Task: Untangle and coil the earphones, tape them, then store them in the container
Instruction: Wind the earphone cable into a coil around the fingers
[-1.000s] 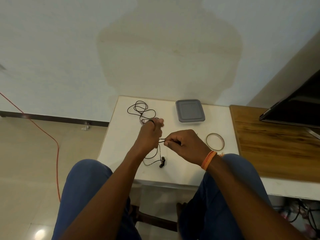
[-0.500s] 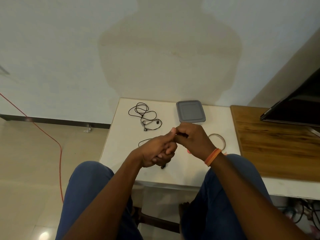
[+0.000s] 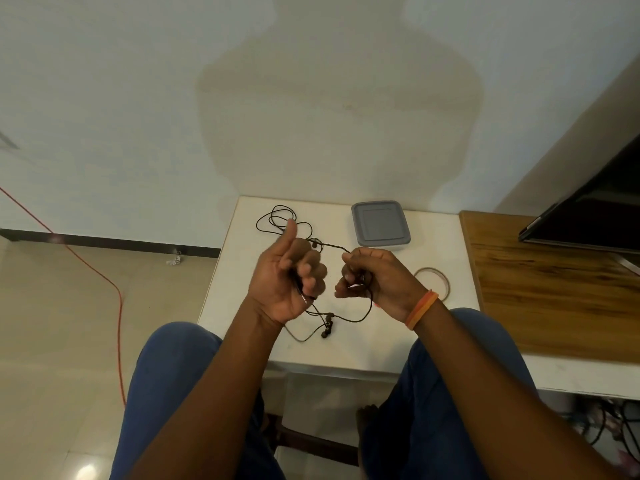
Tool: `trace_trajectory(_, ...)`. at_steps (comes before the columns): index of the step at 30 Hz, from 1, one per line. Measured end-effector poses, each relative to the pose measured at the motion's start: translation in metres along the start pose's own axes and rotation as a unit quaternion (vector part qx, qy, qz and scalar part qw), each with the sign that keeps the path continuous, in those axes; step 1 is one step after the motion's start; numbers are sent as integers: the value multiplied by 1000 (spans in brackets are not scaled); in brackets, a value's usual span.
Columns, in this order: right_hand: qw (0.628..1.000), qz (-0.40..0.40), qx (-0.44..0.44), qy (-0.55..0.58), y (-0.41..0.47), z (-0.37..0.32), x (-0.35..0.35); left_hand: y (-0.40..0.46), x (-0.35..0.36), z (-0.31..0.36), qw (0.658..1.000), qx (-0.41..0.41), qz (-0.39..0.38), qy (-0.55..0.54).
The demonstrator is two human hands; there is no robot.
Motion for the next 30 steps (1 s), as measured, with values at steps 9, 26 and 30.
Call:
trace_trajectory(9, 988, -4, 22, -153, 2, 18, 10, -7, -11, 32, 969, 169, 170, -67)
trace_trajectory(26, 967, -59, 38, -244, -13, 18, 23, -10, -38, 36, 813, 244, 443, 289)
trace_trajectory(30, 967, -44, 29, -251, -14, 13, 14, -1, -33, 28, 667, 165, 405, 603)
Point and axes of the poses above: each hand's wrist, its own y-axis towards the middle knuckle, its own x-axis out of the palm, z = x × y, the point moved 7 cm from there along y, towards the middle knuckle, and after that the axes turned 5 degrees about z, right-handed, at the moved point
